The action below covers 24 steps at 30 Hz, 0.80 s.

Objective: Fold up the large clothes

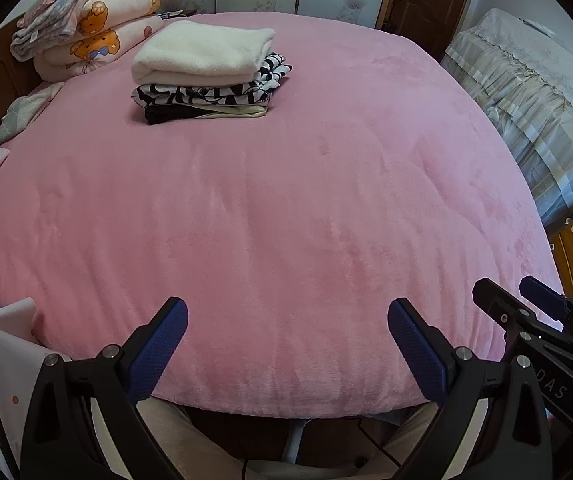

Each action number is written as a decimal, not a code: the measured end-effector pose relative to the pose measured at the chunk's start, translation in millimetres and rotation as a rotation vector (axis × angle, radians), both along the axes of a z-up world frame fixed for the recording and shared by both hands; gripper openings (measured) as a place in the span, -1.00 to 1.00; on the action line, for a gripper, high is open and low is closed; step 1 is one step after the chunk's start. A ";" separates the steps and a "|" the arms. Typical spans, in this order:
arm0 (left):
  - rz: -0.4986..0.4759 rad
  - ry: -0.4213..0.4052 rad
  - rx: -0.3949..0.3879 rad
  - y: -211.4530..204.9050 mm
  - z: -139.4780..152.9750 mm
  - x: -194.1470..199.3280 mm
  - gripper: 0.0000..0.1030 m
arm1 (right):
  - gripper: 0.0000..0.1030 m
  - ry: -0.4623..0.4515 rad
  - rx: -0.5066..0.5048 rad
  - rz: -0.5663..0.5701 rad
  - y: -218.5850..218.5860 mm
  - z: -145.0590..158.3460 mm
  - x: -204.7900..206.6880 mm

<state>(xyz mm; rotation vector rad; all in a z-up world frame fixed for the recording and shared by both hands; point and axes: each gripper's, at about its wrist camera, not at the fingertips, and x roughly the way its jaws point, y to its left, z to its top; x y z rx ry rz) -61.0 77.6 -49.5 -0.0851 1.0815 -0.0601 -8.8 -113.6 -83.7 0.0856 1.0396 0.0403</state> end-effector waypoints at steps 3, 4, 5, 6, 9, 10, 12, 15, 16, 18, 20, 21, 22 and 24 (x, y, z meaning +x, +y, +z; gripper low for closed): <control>-0.006 -0.003 0.003 -3.5 0.4 -1.5 0.93 | 0.40 -0.005 0.001 -0.001 -0.9 0.1 -1.8; -0.009 -0.003 0.008 -4.8 1.0 -1.2 0.93 | 0.40 -0.004 0.000 -0.001 -1.0 -0.1 -2.9; -0.011 -0.004 0.012 -6.3 1.4 -1.3 0.93 | 0.40 -0.007 0.001 -0.003 -1.3 0.0 -3.8; -0.014 -0.007 0.014 -7.4 1.8 -0.8 0.93 | 0.40 -0.010 0.001 -0.002 -1.4 0.5 -4.7; -0.019 -0.010 0.019 -10.4 2.8 0.2 0.93 | 0.40 -0.016 -0.004 0.002 0.9 1.7 -6.3; -0.019 -0.010 0.022 -11.4 3.0 0.4 0.93 | 0.40 -0.018 -0.007 0.001 0.3 2.2 -6.8; -0.021 -0.012 0.019 -12.3 3.6 1.0 0.93 | 0.40 -0.026 -0.014 -0.004 -1.4 3.5 -8.3; -0.025 -0.016 0.015 -12.9 4.7 1.6 0.93 | 0.41 -0.028 -0.012 -0.010 -5.0 4.2 -8.6; -0.027 -0.017 0.020 -13.8 5.0 1.9 0.93 | 0.40 -0.029 -0.011 -0.013 -5.8 4.4 -9.0; -0.030 -0.016 0.028 -14.7 4.2 3.2 0.93 | 0.40 -0.028 -0.013 -0.016 -6.3 4.1 -9.1; -0.029 -0.015 0.029 -15.7 3.8 3.6 0.93 | 0.41 -0.029 -0.010 -0.019 -7.9 4.3 -9.3; -0.030 -0.016 0.030 -15.7 4.0 3.6 0.93 | 0.41 -0.030 -0.009 -0.020 -8.2 4.8 -8.9; -0.030 -0.016 0.030 -15.7 4.0 3.6 0.93 | 0.41 -0.032 -0.009 -0.021 -8.5 5.1 -9.1; -0.030 -0.018 0.032 -15.6 4.3 3.5 0.93 | 0.41 -0.039 -0.013 -0.023 -8.2 6.1 -9.8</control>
